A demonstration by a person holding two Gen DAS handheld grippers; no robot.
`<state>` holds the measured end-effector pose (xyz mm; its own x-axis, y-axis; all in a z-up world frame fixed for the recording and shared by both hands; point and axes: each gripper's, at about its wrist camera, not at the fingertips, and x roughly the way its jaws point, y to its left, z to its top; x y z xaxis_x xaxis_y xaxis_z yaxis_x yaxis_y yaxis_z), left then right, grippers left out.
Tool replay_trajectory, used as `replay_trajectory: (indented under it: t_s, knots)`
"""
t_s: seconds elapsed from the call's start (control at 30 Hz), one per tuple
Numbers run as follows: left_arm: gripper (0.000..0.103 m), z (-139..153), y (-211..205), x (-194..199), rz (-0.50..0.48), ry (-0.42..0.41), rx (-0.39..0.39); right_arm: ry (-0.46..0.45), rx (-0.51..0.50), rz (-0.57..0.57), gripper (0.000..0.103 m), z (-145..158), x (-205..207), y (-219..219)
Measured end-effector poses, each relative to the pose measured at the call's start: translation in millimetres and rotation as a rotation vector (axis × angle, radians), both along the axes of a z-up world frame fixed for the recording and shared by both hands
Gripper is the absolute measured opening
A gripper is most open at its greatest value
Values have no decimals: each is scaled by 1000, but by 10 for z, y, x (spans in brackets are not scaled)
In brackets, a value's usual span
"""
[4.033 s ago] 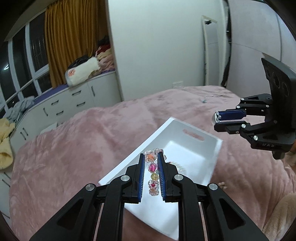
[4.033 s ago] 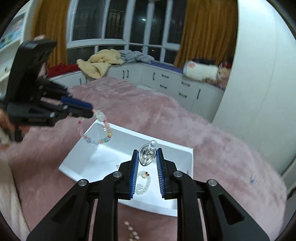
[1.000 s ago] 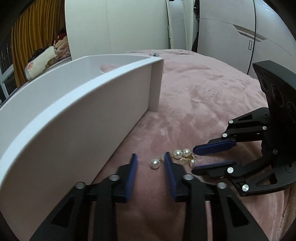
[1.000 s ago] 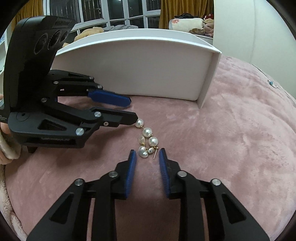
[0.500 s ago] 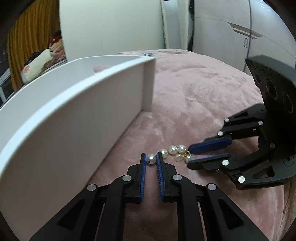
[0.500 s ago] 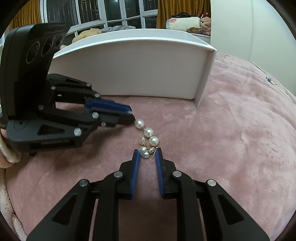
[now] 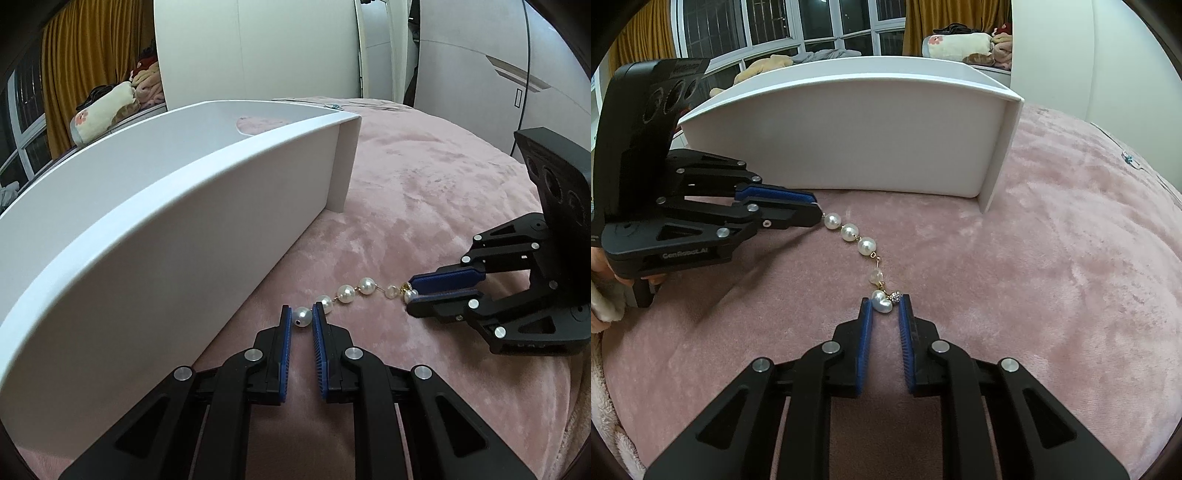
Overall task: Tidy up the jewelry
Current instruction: 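Lift the pearl earring chain with both grippers and carry it over the box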
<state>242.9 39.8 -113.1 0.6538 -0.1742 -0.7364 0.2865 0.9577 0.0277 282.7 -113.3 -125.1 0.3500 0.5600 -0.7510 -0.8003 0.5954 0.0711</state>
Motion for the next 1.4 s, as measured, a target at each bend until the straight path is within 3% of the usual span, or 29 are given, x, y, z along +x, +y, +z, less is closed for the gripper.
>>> replay_trajectory:
  t_s: [0.57, 0.87, 1.13, 1.4]
  knots:
    - [16, 418, 1, -413, -10, -63, -26, -88, 17, -46, 15, 502, -140, -205]
    - [16, 986, 113, -652, 4, -135, -80, -172, 60, -48, 15, 993, -196, -241]
    - [16, 1618, 325, -827, 4, -213, -52, -274, 146, -50, 15, 1631, -118, -163]
    - [16, 2303, 680, -783, 51, -307, -27, -311, 181, -36, 16, 2017, 65, 72]
